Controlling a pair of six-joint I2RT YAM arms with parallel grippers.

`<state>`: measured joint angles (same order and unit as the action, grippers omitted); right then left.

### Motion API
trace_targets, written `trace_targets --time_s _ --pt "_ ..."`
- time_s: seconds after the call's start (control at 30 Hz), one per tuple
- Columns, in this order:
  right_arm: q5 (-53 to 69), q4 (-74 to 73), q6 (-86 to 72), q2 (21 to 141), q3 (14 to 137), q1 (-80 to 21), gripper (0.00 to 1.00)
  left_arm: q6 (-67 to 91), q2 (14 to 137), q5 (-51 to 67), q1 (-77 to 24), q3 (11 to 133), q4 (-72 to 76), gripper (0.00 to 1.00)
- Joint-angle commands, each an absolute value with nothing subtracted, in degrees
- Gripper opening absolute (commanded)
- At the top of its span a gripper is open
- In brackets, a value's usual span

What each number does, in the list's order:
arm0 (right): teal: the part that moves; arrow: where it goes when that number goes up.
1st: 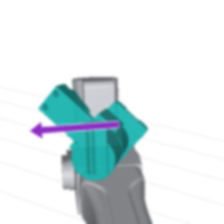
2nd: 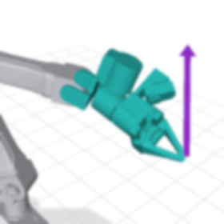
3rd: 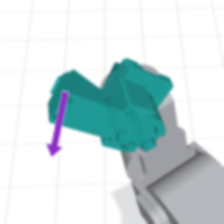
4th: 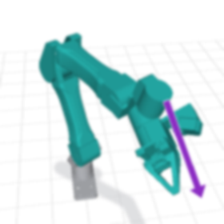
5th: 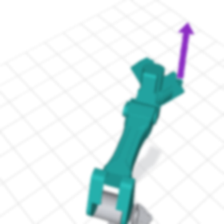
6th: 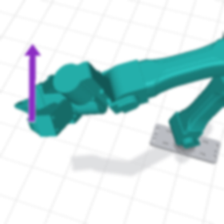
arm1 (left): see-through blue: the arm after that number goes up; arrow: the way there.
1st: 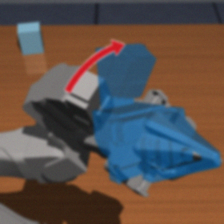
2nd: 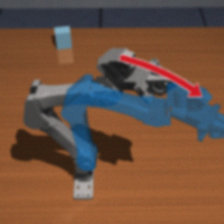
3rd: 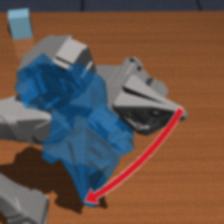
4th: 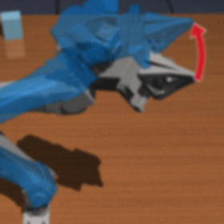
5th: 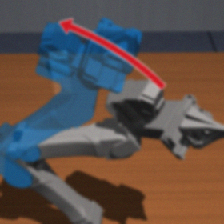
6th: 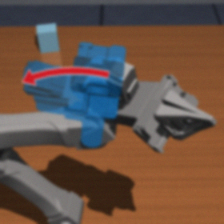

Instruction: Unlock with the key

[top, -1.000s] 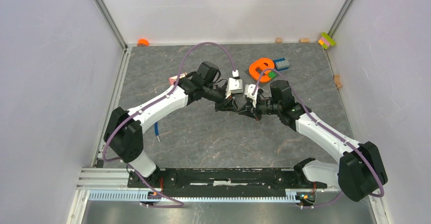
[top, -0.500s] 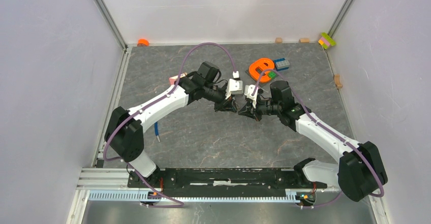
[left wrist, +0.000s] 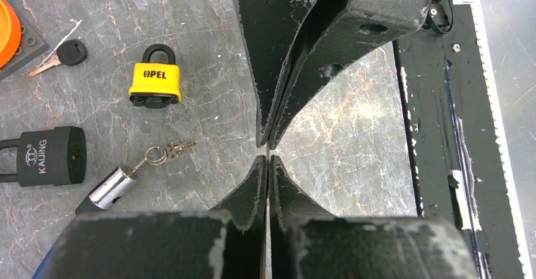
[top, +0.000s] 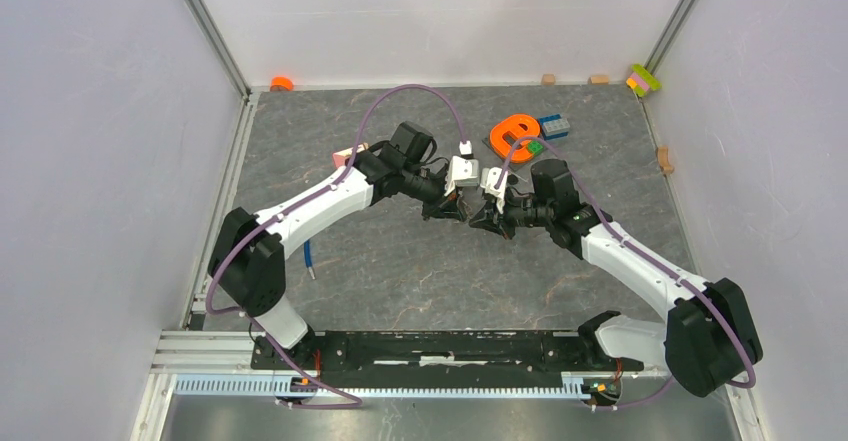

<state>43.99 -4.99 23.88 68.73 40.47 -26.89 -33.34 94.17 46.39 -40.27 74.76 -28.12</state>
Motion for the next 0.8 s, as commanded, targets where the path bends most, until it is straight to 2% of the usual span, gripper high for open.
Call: trace_targets --time_s 0.0,0.13,0.23,0.4,0.53,0.6,0.77 --pt "42.86 -2.68 23.99 68.31 40.45 -26.98 0.0 -34.4 93.95 46.53 -40.43 76.3 -28.76 0.02" --pt "41.27 -1.79 23.28 67.64 39.61 -26.98 0.02 -31.0 91.62 46.85 -40.26 72.53 -23.05 0.02" --pt "39.97 -1.48 22.69 67.18 39.3 -26.77 0.11 -29.12 89.92 47.32 -40.06 70.39 -19.67 0.02" --pt "38.84 -0.44 20.52 65.75 37.93 -24.5 0.35 -26.33 87.9 48.74 -38.07 67.94 -16.9 0.02" --pt "38.23 1.15 19.86 64.79 37.1 -22.16 0.69 -24.15 85.26 49.68 -35.51 64.92 -14.24 0.02" --pt "36.48 1.14 20.24 64.76 36.85 -21.0 0.8 -22.97 83.56 49.76 -34.3 63.38 -13.32 0.02" --pt "29.43 -2.67 25.06 68.67 39.71 -20.2 0.89 -19.5 80.38 49.77 -32.63 61.2 -13.77 0.02"
